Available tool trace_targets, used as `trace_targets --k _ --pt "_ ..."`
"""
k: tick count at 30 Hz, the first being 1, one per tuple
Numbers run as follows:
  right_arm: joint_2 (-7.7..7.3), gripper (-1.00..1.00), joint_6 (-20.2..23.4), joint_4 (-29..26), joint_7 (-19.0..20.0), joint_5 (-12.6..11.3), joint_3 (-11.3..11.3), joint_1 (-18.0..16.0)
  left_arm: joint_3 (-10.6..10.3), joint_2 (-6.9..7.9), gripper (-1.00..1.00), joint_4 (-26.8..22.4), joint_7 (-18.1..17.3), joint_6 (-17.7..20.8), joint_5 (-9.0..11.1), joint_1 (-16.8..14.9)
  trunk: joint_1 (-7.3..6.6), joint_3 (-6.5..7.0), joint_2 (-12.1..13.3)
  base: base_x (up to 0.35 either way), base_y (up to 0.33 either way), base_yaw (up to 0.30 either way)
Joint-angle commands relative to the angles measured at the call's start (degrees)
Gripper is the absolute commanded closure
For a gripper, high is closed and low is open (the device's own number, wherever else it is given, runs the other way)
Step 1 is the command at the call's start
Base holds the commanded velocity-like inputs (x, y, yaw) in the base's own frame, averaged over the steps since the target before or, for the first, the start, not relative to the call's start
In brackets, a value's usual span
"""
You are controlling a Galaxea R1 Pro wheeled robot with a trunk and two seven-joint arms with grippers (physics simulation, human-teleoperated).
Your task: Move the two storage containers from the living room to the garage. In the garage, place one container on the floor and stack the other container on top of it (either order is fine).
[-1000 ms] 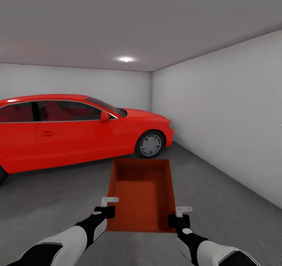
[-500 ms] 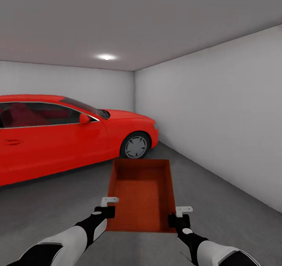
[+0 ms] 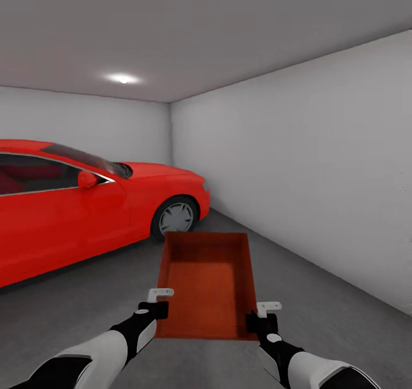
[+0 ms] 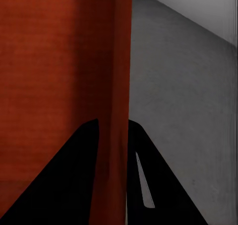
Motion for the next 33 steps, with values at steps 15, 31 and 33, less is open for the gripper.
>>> trace_targets --k 15,31,33 --pt "-0.03 1.0 -1.3 -0.1 0.2 1.0 -2.4 -0.1 3.2 3.85 1.0 0.1 0.8 -0.2 -0.1 0.0 0.05 -0.01 0.0 0.322 0.073 -0.278" --pt "-0.03 1.0 -1.2 -0.1 0.2 1.0 -2.4 0.0 3.2 3.85 1.0 0.1 0.8 -0.2 -0.1 0.0 0.05 -0.01 0.0 0.322 0.073 -0.278" --pt "-0.03 1.0 -1.2 -0.1 0.2 1.0 -2.4 -0.1 3.2 3.85 1.0 0.1 0.8 -0.2 -0.1 0.0 0.05 -0.01 0.0 0.322 0.073 -0.278"
